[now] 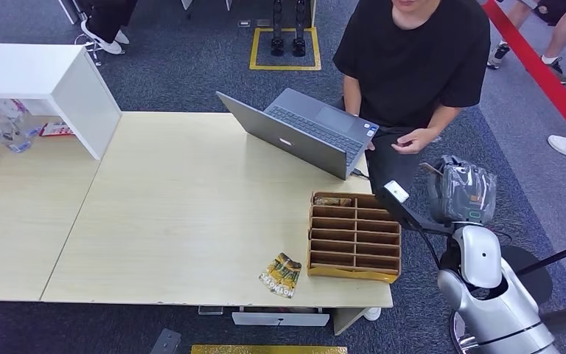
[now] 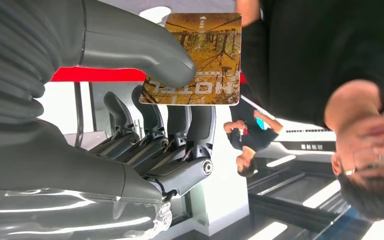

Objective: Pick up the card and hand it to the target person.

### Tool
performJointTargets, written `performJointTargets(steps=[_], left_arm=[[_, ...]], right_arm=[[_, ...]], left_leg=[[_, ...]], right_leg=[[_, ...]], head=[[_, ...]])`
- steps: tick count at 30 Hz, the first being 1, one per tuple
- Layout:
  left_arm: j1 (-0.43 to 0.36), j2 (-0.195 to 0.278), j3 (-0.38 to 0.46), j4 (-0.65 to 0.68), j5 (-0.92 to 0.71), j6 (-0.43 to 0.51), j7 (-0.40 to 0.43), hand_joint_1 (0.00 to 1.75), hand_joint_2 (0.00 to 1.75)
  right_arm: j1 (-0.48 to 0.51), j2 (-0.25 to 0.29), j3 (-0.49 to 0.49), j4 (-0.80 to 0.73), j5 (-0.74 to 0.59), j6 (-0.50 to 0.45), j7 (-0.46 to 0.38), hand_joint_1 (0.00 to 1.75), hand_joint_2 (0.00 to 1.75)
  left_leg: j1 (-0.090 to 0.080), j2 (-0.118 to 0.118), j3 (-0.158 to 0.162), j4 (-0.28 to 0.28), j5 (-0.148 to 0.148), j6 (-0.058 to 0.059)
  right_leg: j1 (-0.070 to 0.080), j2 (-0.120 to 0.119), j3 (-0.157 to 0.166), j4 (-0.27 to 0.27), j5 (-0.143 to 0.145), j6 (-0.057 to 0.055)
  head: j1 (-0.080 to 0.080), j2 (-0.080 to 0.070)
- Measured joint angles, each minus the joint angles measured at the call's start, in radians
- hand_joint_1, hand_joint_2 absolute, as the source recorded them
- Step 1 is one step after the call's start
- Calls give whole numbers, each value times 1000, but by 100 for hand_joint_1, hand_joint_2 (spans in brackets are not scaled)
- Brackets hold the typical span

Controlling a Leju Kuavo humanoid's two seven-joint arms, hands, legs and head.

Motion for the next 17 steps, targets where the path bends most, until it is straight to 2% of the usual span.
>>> performJointTargets(steps=[17], left_arm=[[-3,-1,-6,0,-4,0,1,0,0]], right_arm=[[-29,15,28,86,1,12,-6,138,175]], left_leg=[[0,0,0,0,0,0]], right_leg=[[0,0,0,0,0,0]], head=[[0,0]])
